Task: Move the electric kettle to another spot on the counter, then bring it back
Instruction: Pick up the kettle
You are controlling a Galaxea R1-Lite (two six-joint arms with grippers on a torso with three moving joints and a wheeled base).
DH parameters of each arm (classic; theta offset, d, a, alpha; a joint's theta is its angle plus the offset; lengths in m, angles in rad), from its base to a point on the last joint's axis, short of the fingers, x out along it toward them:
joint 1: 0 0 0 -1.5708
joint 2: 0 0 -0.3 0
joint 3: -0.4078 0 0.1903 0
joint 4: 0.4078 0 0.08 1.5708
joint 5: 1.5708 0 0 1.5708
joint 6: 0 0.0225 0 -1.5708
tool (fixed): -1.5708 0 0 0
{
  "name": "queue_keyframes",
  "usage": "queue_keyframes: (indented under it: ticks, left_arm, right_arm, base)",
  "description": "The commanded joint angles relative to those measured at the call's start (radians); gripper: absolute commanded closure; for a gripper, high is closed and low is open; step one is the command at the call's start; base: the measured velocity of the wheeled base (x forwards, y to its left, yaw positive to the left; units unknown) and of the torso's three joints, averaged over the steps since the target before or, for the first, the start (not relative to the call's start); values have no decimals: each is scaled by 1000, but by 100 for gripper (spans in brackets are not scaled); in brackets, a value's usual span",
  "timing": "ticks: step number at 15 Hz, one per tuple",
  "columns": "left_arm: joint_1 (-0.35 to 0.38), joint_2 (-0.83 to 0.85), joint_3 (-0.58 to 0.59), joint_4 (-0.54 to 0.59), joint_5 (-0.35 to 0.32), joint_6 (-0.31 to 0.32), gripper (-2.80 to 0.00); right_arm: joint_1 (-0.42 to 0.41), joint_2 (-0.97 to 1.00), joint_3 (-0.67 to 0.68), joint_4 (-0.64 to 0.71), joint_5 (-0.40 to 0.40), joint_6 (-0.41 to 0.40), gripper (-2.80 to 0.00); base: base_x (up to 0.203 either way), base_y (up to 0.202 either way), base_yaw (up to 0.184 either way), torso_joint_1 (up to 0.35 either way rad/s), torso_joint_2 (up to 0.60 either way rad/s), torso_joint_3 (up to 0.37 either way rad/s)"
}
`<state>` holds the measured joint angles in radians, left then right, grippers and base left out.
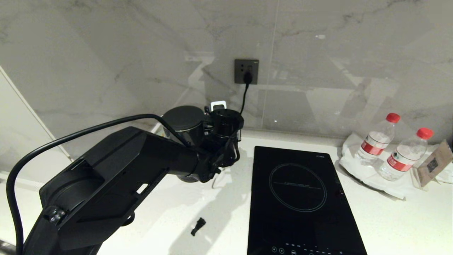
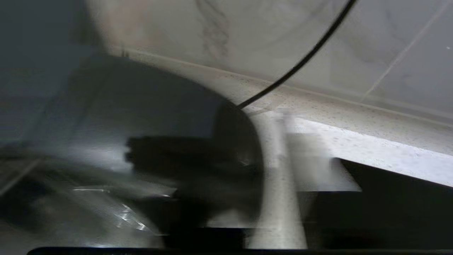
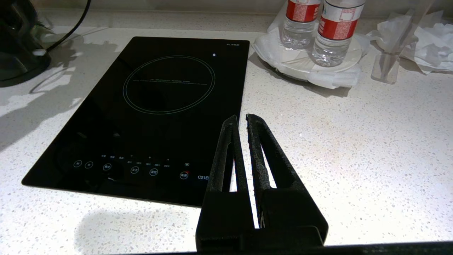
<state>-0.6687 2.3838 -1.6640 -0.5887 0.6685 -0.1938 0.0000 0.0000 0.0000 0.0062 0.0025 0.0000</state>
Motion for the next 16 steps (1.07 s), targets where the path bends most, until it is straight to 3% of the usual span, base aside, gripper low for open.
queue_keyframes:
  ticks: [1, 6, 8, 13, 16]
  left_arm:
    - [9, -6, 1, -5, 3, -1, 0]
    - [39, -39, -5, -2, 6, 11, 0]
    - [50, -62, -9, -8, 9, 63, 0]
    - [54, -79, -51, -5, 11, 79, 0]
    - [42, -156, -5, 0, 11, 80, 0]
  right_arm:
    - [0, 1, 0, 0, 1, -1, 0]
    - [0, 1, 0, 0, 1, 0, 0]
    - [0, 2, 0, 0, -1, 0, 0]
    - [0, 1, 0, 0, 1, -1, 0]
    - [0, 2, 0, 0, 1, -2, 0]
  base:
    - [0, 0, 0, 0, 0, 0]
    - [0, 0, 0, 0, 0, 0]
    - [0, 0, 0, 0, 0, 0]
    - [0, 0, 0, 0, 0, 0]
    - [0, 0, 0, 0, 0, 0]
